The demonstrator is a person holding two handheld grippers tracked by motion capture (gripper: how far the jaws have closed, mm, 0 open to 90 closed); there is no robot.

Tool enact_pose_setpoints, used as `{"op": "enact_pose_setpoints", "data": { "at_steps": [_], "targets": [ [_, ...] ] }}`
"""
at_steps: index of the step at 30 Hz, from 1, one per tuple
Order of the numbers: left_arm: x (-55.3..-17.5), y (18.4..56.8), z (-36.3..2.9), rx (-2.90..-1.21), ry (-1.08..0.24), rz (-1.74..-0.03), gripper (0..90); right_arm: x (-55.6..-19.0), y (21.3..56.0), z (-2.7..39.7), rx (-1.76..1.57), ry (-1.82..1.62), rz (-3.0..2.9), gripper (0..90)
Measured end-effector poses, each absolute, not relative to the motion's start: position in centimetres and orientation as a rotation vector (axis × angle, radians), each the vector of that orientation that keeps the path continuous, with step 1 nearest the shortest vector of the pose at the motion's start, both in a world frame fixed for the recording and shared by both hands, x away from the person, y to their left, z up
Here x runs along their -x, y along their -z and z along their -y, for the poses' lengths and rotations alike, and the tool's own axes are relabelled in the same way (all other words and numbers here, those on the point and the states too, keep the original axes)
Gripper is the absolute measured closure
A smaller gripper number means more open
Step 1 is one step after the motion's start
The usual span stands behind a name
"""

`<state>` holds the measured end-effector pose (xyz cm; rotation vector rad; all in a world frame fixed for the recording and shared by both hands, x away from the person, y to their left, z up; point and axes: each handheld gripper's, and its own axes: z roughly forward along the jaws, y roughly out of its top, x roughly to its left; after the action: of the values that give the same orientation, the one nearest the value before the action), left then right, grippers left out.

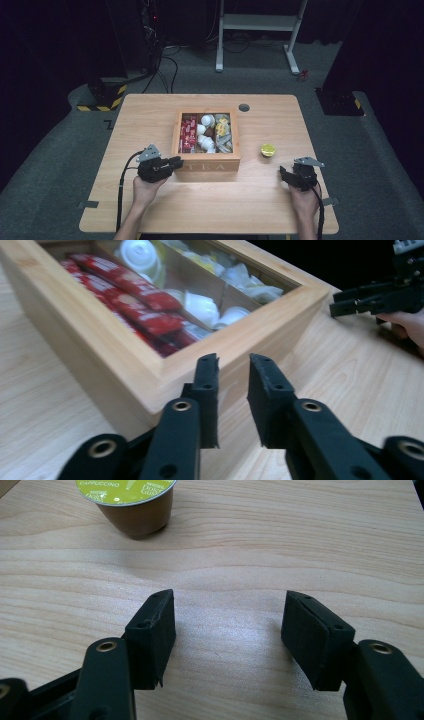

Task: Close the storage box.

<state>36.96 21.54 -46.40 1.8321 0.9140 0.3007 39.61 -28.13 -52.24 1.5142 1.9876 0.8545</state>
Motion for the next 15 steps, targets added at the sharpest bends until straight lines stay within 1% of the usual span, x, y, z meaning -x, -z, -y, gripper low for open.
{"op": "enact_pose_setpoints", "data": {
  "at_steps": [8,15],
  "targets": [
    [-36.9,45.9,-23.2,-1.803,-0.347,-0.962,63.7,-39.6,52.2,28.1,-1.514,-0.854,-1.988,38.5],
    [-37.0,45.5,-24.5,-1.779,-0.379,-0.996,60.3,-39.6,52.2,28.1,-1.514,-0.854,-1.987,38.5]
  ]
}}
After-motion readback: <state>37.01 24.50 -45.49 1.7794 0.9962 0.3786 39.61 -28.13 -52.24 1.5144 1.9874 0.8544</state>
